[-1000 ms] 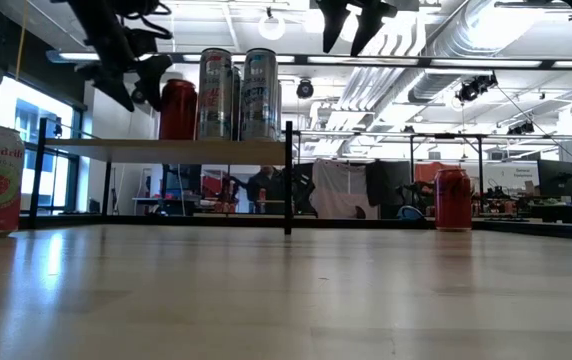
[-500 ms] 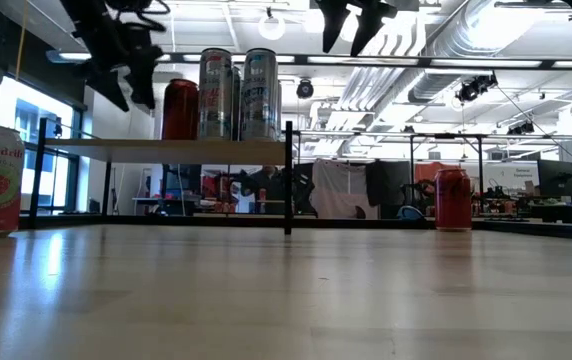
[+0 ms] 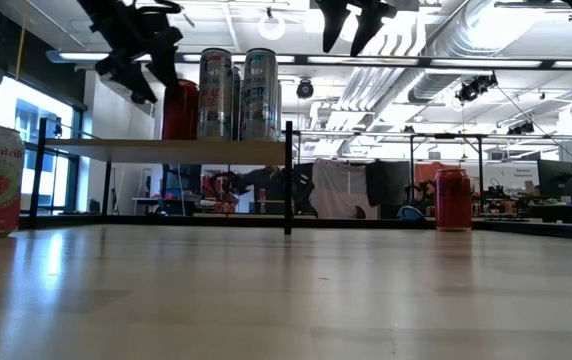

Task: Place canned beverage on shelf
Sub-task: Adjust the aligned red soda cans on the shelf

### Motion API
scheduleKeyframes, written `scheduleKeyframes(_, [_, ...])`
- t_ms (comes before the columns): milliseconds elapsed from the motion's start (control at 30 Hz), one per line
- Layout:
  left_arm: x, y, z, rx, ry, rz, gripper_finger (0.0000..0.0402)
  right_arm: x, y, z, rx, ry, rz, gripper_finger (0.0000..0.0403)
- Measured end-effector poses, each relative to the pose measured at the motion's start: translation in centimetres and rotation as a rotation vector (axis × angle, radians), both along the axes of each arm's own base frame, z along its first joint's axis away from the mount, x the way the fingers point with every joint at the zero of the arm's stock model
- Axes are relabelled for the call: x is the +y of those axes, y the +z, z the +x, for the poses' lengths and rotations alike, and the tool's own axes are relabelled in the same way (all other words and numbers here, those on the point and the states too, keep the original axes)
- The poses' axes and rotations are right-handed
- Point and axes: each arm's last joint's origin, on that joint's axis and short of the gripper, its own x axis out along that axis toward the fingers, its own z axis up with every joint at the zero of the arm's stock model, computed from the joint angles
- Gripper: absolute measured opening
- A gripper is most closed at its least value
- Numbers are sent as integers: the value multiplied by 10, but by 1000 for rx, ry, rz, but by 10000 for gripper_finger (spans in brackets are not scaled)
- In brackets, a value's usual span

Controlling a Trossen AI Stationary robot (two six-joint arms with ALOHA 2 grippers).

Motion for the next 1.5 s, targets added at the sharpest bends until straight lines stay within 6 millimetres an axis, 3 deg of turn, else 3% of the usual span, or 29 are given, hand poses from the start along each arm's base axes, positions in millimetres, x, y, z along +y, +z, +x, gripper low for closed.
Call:
scheduleKeyframes(333, [8,-3,13,-30,64,36,326,0,0,0,-4,-1,7,349])
scheduleKeyframes(633, [6,2,9,-82,85,36,326,4,0,1,-12,13,28,349])
scheduleKeyframes(967, [4,37,-1,-206,149,168,326,4,0,2,-16,17,29,349])
scheduleKeyframes(1200, [18,32,2,-211,191,138,326,4,0,2,-29,9,31,349])
scheduleKeyframes(1500, [34,29,-8,-210,237,93,326,5,0,3,-47,-3,56,349])
